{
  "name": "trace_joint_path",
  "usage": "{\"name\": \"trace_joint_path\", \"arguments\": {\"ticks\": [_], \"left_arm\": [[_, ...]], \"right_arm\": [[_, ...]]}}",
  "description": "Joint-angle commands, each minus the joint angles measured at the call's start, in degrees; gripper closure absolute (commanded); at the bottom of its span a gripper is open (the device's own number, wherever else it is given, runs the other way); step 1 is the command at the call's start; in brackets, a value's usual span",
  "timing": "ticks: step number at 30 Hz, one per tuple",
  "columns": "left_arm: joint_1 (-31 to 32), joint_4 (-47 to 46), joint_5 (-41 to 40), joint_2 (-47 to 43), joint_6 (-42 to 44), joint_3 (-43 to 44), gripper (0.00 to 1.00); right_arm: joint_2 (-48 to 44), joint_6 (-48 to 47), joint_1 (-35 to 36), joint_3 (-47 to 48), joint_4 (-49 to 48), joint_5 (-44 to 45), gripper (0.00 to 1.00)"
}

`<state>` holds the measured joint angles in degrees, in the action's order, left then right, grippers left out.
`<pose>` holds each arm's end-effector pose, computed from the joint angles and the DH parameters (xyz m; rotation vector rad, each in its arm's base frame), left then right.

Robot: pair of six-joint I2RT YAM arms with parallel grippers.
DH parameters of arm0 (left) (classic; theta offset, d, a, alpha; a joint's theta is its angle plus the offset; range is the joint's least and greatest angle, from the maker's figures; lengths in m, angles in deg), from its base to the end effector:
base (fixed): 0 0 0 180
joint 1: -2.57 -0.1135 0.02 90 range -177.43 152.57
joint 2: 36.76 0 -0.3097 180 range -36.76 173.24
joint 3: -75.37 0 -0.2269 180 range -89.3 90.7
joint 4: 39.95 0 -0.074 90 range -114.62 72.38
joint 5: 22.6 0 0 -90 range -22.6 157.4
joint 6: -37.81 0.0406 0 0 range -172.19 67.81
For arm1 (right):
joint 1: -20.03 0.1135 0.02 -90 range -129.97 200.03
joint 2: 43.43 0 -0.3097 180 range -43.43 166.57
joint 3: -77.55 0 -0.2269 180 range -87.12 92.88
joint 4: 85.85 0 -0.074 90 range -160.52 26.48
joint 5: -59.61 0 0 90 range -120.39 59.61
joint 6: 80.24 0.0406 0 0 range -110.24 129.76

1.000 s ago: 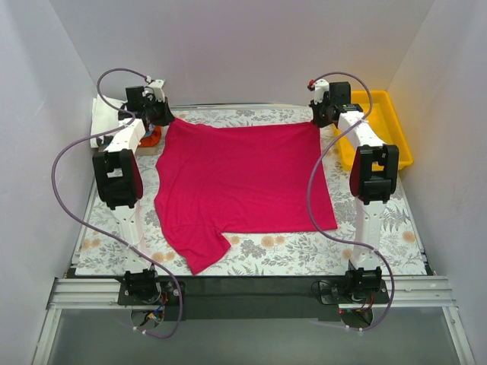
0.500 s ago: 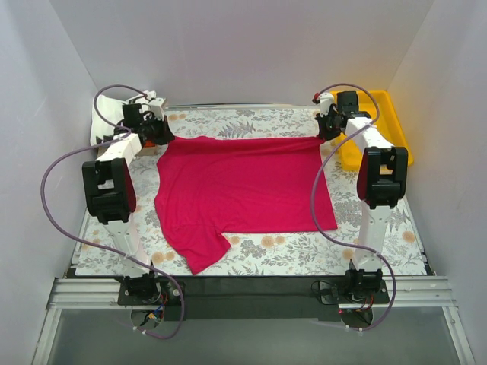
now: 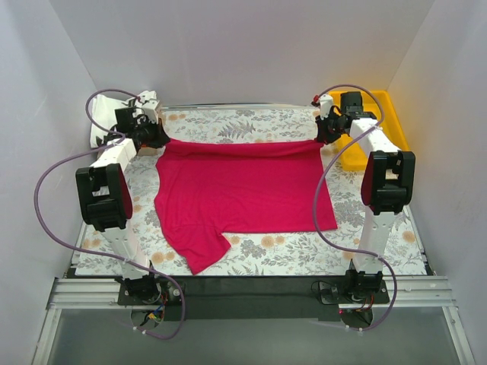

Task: Fold and stack the t-shirts
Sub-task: Fold the tshirt

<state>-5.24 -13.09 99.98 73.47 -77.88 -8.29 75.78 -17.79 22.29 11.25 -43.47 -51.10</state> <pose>0.4283 0.0367 0.2790 -0.3605 2.2456 -0.8113 0.4711 0.0330 0.2790 -0.7618 2.2213 0.2202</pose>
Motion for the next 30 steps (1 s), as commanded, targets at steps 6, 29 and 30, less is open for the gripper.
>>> {"name": "trace_joint_path", "arguments": {"ticks": [6,29,30], "left_arm": [[-0.4,-0.5,1.8,-5.8,2.1,-3.8,1.00],[-0.4,3.9,4.2,-5.7,6.3,-6.3,1.00],[-0.4,3.9,4.2,-5.6,6.2,-6.0,1.00]], "right_arm": [[0.3,-2.8,-0.4,1.8,5.2,-4.2,0.90],[2.9,-9.0,-0.9,2.5,14.5,-4.8,0.97],[3.1,-9.1,-0.9,2.5,14.7,-4.8,0.99]]}}
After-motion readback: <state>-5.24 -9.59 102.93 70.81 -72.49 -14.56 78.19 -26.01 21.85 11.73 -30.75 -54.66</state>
